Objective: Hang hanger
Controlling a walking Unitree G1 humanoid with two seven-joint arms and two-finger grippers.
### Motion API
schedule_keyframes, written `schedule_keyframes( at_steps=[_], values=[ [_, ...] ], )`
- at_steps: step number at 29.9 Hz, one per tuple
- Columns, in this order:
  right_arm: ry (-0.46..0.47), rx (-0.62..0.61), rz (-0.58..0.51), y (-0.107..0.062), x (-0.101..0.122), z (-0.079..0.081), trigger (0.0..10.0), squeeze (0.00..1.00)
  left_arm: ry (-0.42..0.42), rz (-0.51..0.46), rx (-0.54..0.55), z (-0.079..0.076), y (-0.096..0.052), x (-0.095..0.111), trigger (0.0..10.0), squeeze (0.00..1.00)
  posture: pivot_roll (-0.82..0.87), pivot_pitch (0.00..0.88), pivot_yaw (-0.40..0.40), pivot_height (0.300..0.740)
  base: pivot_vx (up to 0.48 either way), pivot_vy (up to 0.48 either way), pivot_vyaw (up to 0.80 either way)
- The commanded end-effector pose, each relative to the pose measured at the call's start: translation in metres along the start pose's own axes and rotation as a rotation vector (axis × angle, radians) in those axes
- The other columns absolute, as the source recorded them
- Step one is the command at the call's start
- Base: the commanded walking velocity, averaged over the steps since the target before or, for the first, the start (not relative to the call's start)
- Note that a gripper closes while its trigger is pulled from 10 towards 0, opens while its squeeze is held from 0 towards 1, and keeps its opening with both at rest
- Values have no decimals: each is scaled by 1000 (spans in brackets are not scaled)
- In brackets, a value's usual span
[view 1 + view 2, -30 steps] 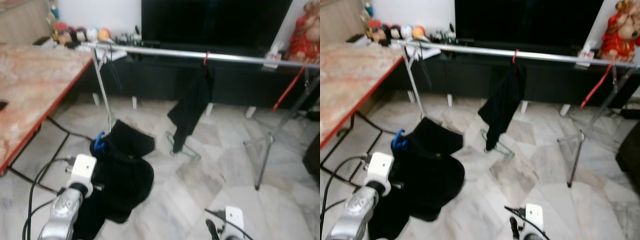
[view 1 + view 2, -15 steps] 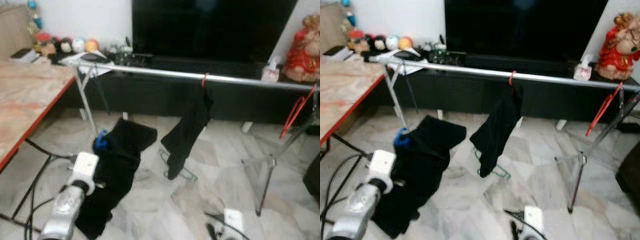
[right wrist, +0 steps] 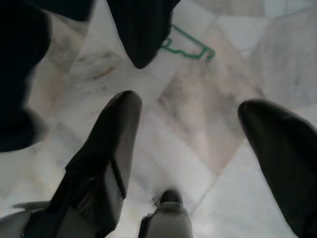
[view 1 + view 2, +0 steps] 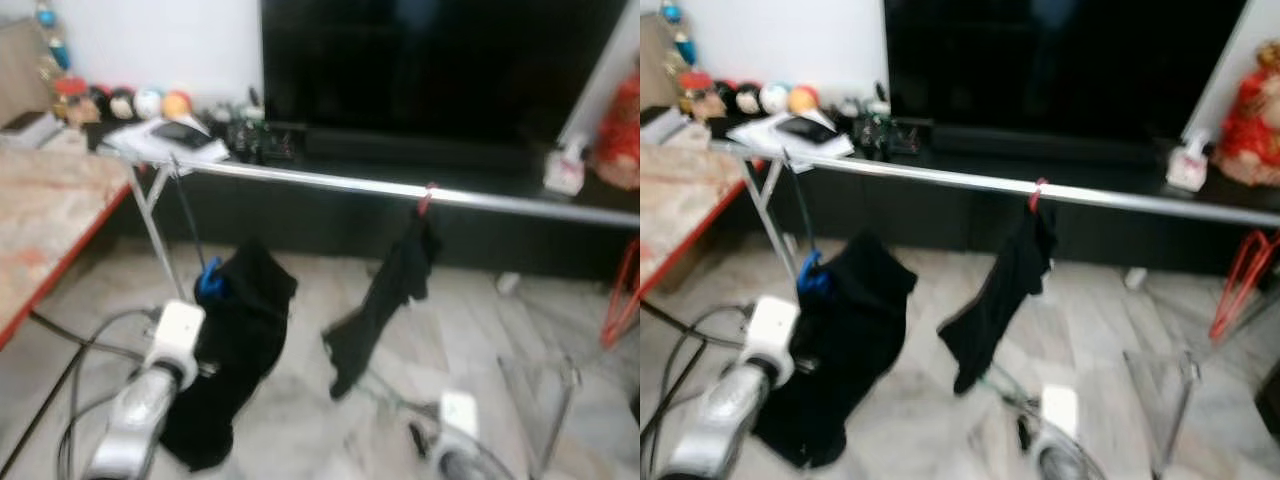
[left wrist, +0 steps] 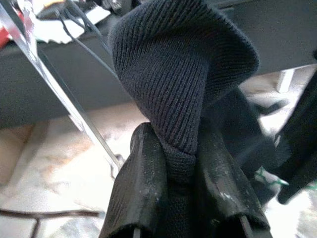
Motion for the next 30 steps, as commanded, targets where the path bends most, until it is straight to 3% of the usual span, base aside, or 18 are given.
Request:
schedule_keyframes(
  at_steps=[1,5,13,14,20,24,30],
  values=[
    [4,-39,27,-1,-7,-18,10000,0,2,-51,-30,-9,7,13,10000,0,-44,0,-40,740,480,0,0],
    [2,-50,29,-1,-7,-25,10000,0,-4,-50,-60,-13,8,13,10000,0,-41,0,-41,740,426,0,0],
    [-4,-64,24,-1,-1,-33,10000,0,-14,-7,-191,-29,3,8,10000,0,-34,6,-42,740,0,0,0],
    [-5,-65,22,-1,1,-35,10000,0,3,34,-272,-39,0,2,10000,0,-32,10,-43,740,0,0,0],
    [-7,-60,21,-1,1,-33,10000,0,66,79,-414,-59,5,2,10000,0,-34,19,-45,740,0,0,0],
    [-5,-65,19,-1,1,-32,10000,0,60,52,-394,-63,17,11,10000,0,-46,21,-35,740,0,0,0],
    [8,-66,19,-1,-1,-29,10000,0,6,16,-322,-61,21,14,10000,0,-46,26,-35,740,0,0,0]
  ],
)
Point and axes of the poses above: a point about 5 cm out from each wrist's last joint towards the gripper, its own y axis pointing out of the wrist towards the gripper, its own x axis along the axis of the wrist's last joint, z = x × y, the point moved 1 cm from there along y, pointing out of the wrist towards the gripper, and after that the axes turned 15 degrees about -y, right-handed, at the moved point
